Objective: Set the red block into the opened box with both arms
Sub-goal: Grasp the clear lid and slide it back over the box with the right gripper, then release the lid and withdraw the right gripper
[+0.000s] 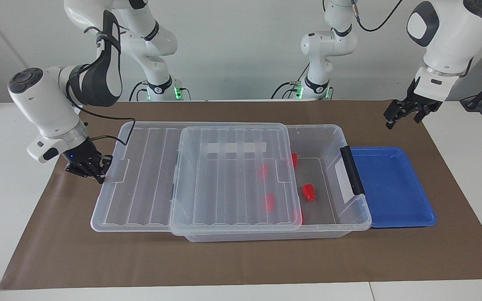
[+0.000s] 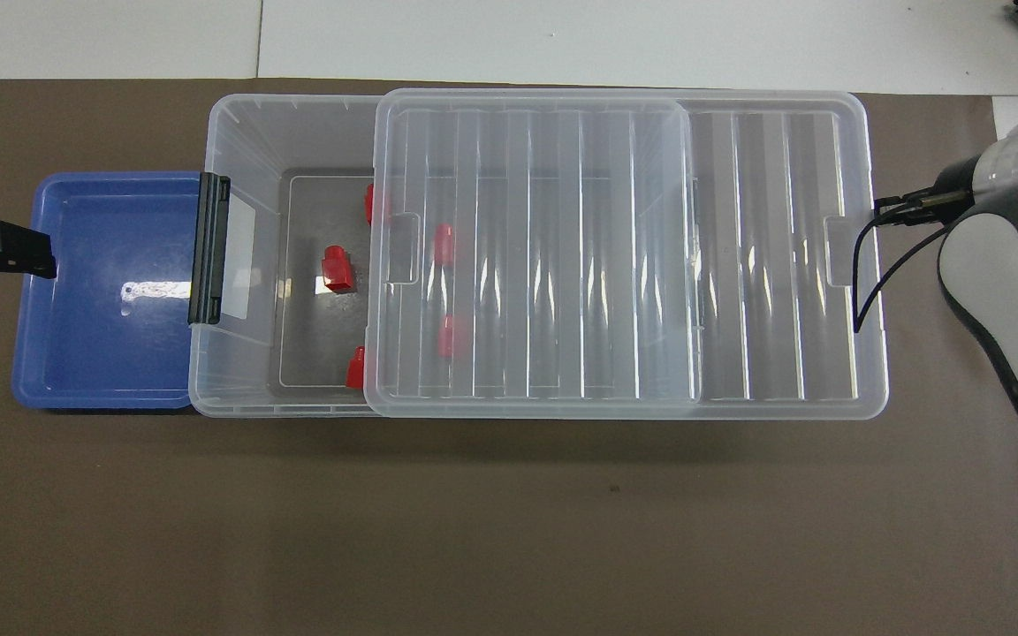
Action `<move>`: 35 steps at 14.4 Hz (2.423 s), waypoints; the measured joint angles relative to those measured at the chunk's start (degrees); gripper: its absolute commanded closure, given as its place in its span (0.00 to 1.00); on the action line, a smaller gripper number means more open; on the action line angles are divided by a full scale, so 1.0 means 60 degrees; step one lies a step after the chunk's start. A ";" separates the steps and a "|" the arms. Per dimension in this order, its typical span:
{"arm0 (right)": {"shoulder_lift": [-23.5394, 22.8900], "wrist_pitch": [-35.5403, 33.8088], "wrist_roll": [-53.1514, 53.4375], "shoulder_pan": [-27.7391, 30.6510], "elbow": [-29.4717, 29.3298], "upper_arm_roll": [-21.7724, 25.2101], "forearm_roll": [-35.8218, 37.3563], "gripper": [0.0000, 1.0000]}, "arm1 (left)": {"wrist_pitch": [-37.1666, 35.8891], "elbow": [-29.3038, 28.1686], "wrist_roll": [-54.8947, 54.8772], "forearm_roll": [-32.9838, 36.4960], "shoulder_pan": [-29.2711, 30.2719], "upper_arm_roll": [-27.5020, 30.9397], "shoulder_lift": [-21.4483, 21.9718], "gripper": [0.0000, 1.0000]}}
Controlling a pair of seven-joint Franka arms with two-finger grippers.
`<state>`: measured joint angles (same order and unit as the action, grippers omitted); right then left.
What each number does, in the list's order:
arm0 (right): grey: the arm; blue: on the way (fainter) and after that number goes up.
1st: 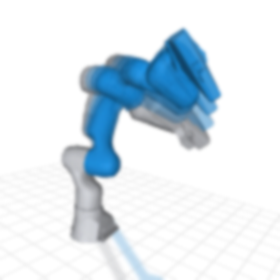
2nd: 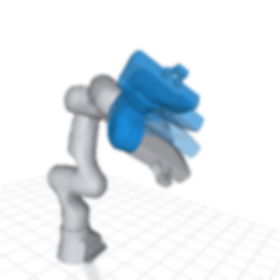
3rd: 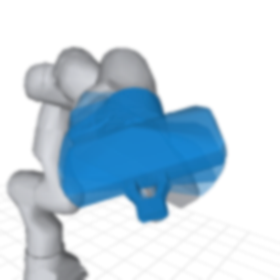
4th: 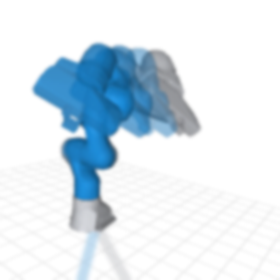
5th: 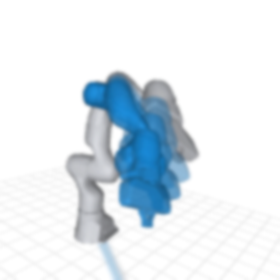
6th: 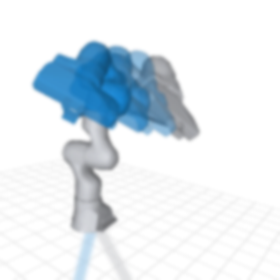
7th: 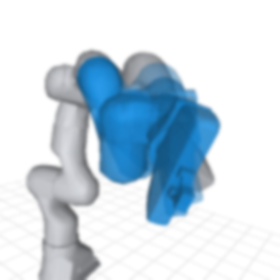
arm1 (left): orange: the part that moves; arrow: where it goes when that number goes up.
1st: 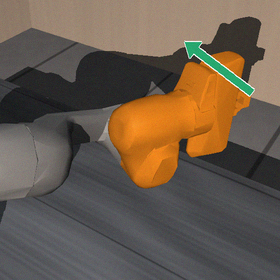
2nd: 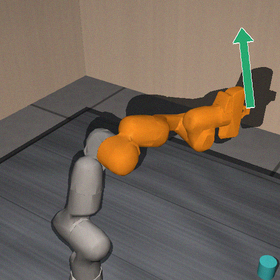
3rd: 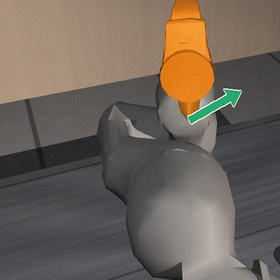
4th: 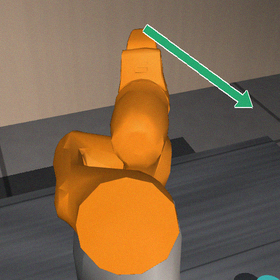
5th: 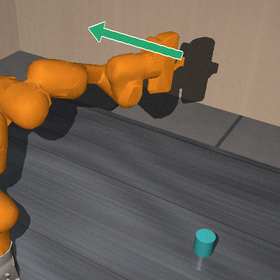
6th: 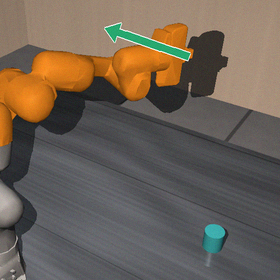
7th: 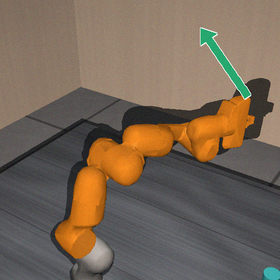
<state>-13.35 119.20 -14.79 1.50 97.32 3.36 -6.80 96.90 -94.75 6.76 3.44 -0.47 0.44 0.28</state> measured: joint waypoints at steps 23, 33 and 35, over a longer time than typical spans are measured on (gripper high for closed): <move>-0.0055 0.0044 0.2681 -0.2154 0.0013 -0.0074 -0.1027 1.00 | -0.0009 0.0000 0.0000 -0.0460 -0.0001 -0.0018 0.0000 0.00; -0.0032 0.0044 0.3152 -0.2025 -0.0083 0.0061 0.0125 0.00 | -0.0016 0.0000 0.0001 -0.0464 -0.0001 -0.0019 0.0000 0.00; 0.0131 -0.0088 0.4065 -0.1941 -0.0196 0.0070 0.1292 0.00 | -0.0017 0.0000 0.0001 -0.0465 -0.0001 -0.0020 0.0000 0.00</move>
<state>-12.57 118.67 9.60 -10.15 96.15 3.78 0.95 96.80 -94.75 6.76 0.65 -0.48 0.32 0.28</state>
